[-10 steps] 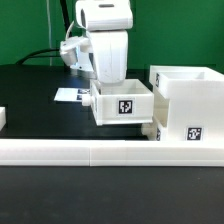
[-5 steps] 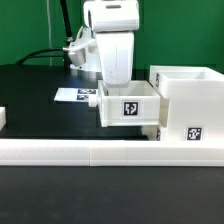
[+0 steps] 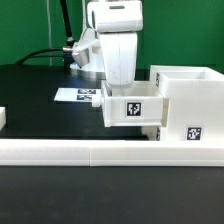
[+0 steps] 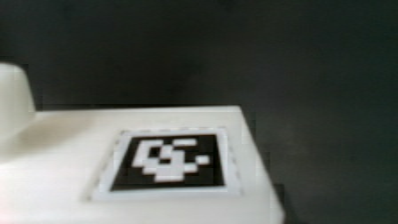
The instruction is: Assemble drawer
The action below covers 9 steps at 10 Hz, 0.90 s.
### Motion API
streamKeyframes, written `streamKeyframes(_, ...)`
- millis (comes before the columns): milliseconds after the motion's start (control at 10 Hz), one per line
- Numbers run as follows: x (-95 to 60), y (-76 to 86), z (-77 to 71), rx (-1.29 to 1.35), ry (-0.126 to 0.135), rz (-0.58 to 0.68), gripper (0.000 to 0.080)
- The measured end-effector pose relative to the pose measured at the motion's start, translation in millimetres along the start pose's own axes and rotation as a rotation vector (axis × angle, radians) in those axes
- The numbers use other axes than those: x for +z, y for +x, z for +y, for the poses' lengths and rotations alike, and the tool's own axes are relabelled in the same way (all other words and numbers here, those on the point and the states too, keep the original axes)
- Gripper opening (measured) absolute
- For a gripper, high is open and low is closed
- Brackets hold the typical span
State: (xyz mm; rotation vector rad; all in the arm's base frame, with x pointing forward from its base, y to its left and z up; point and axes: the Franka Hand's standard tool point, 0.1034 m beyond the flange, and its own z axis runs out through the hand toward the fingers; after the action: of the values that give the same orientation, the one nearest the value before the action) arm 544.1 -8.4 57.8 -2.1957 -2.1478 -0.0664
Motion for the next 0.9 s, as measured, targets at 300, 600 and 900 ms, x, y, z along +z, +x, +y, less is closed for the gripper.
streamKeyframes(300,1.6,-0.3,-0.7,0.001,0.003,0.001,0.0044)
streamKeyframes(600,4.1,-0.5,-2.5,0.003,0.007,0.002,0.0044)
streamKeyframes(900,4.1,-0.7,-2.5,0.003,0.007,0.002,0.0044)
